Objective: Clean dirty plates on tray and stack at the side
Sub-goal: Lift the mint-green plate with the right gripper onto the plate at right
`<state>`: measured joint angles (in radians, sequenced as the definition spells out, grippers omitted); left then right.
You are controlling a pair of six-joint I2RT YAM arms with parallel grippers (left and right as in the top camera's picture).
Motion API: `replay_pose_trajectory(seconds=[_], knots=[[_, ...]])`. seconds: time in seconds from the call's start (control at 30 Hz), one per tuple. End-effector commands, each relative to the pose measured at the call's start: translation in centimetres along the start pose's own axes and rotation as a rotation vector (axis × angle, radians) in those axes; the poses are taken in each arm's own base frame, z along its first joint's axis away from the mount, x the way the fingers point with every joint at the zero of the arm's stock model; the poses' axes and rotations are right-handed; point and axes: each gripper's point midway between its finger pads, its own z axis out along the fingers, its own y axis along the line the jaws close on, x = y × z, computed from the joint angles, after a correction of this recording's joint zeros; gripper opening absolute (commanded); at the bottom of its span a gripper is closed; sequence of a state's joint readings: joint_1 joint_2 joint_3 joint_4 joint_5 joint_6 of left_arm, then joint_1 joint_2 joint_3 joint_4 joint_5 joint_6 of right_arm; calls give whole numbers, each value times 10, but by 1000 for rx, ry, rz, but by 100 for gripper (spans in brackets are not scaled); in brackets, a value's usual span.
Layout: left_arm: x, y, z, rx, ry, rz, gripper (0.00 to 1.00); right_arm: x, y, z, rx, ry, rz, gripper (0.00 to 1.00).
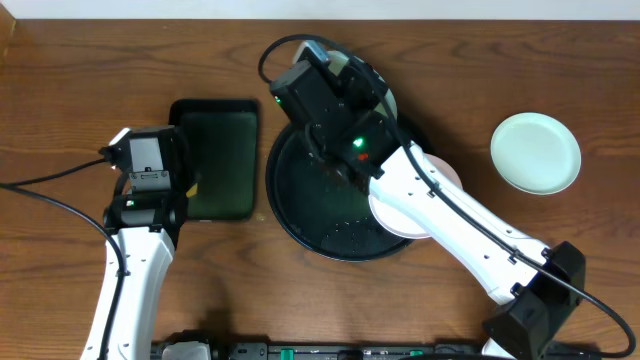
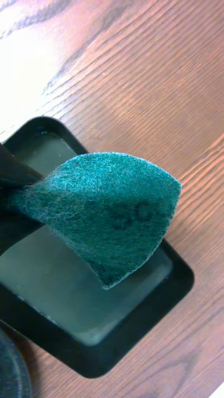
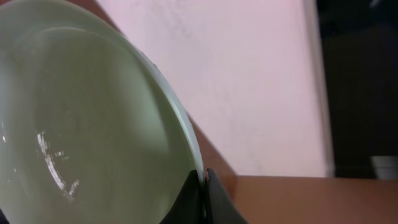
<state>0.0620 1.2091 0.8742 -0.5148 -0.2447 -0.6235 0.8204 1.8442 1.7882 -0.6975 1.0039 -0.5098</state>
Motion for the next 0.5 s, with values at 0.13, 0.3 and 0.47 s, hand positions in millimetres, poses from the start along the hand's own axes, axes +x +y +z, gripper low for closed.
replay_pose_trajectory(seconds=[0.13, 0.3, 0.47], knots=[[8, -1, 8, -4, 40, 16, 8, 1, -29, -12, 153, 53, -176, 1], [12, 0, 14, -16, 56, 22, 8, 4, -32, -13, 173, 70, -178, 1], [14, 1, 16, -23, 64, 25, 8, 13, 26, -5, -119, 22, 7, 1]])
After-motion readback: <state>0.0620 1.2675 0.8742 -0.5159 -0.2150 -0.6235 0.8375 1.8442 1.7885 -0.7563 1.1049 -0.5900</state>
